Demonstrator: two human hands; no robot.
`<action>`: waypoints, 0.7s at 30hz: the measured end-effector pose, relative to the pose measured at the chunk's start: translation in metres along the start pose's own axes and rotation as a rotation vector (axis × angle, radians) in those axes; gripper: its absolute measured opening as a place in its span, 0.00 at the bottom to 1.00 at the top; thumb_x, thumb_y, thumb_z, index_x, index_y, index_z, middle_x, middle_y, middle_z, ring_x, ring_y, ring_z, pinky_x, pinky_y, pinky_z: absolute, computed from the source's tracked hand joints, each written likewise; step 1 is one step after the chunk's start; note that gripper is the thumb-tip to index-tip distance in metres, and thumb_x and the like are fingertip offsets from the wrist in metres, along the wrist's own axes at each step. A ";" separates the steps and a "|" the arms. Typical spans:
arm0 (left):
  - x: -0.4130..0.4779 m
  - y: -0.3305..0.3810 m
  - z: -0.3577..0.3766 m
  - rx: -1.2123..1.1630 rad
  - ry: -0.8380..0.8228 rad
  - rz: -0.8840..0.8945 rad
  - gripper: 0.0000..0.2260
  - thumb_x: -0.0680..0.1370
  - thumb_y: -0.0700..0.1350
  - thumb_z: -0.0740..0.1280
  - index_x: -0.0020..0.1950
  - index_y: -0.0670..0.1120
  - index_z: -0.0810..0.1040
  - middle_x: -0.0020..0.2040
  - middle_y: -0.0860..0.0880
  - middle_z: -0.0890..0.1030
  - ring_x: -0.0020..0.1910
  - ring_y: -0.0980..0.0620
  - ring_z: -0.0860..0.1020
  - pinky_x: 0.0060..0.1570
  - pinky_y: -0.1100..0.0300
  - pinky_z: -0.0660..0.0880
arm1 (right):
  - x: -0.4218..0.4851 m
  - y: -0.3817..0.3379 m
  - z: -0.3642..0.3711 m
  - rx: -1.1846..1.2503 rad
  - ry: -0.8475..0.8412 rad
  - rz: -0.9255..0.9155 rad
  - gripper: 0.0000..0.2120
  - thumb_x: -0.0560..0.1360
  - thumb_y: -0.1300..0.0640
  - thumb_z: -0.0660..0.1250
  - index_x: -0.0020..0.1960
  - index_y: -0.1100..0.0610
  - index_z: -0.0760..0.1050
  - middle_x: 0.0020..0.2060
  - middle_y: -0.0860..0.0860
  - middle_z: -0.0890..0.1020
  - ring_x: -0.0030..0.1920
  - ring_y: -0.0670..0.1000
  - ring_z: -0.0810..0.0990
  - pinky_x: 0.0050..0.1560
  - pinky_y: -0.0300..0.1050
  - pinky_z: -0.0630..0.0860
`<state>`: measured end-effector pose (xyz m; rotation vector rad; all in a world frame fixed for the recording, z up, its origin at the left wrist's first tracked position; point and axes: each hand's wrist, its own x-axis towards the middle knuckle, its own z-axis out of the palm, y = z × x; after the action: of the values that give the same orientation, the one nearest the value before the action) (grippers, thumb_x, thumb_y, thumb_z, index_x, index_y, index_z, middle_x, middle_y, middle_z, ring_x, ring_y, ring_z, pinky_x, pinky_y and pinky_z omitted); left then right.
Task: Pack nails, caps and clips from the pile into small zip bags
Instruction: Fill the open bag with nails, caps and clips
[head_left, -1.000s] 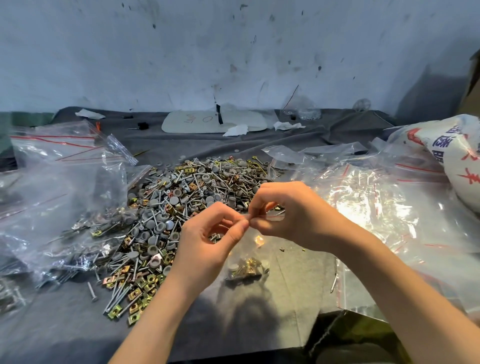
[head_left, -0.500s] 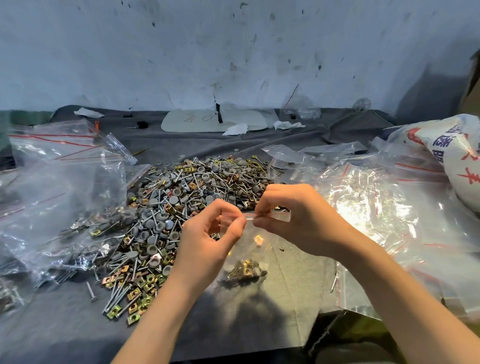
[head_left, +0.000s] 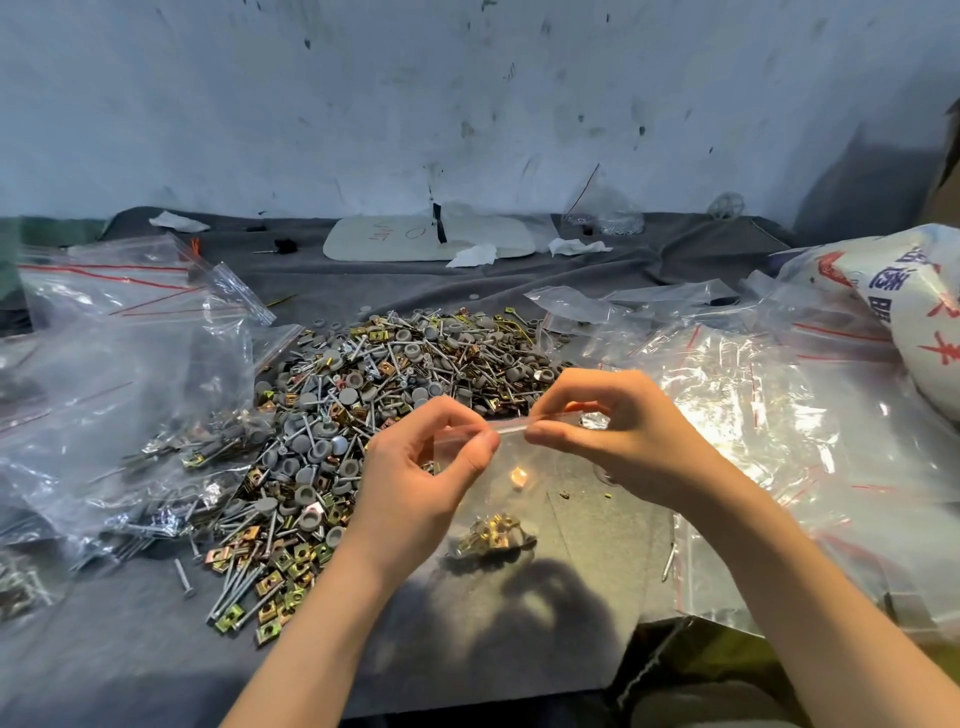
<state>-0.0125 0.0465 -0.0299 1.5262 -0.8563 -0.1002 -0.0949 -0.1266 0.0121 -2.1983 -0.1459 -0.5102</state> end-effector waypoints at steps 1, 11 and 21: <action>0.000 0.000 0.000 0.014 -0.001 0.001 0.06 0.71 0.51 0.71 0.40 0.49 0.79 0.34 0.53 0.81 0.36 0.57 0.78 0.39 0.67 0.73 | 0.000 0.001 0.000 0.001 0.010 -0.005 0.04 0.68 0.53 0.72 0.39 0.53 0.79 0.34 0.44 0.80 0.37 0.44 0.77 0.41 0.41 0.73; -0.001 -0.002 0.000 0.030 0.038 -0.026 0.02 0.72 0.48 0.70 0.41 0.51 0.79 0.36 0.49 0.82 0.39 0.49 0.80 0.43 0.56 0.77 | -0.004 0.008 0.002 0.048 0.076 0.009 0.07 0.66 0.51 0.72 0.37 0.54 0.78 0.30 0.42 0.78 0.34 0.40 0.75 0.39 0.33 0.69; -0.003 -0.004 0.002 0.027 0.062 -0.046 0.02 0.72 0.49 0.69 0.41 0.52 0.79 0.35 0.49 0.81 0.38 0.46 0.79 0.42 0.52 0.76 | -0.007 0.016 0.003 0.076 0.115 0.050 0.11 0.64 0.49 0.72 0.34 0.58 0.77 0.33 0.57 0.81 0.38 0.57 0.78 0.42 0.50 0.73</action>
<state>-0.0141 0.0457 -0.0348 1.5669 -0.7766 -0.0748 -0.0958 -0.1338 -0.0043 -2.0878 -0.0476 -0.5916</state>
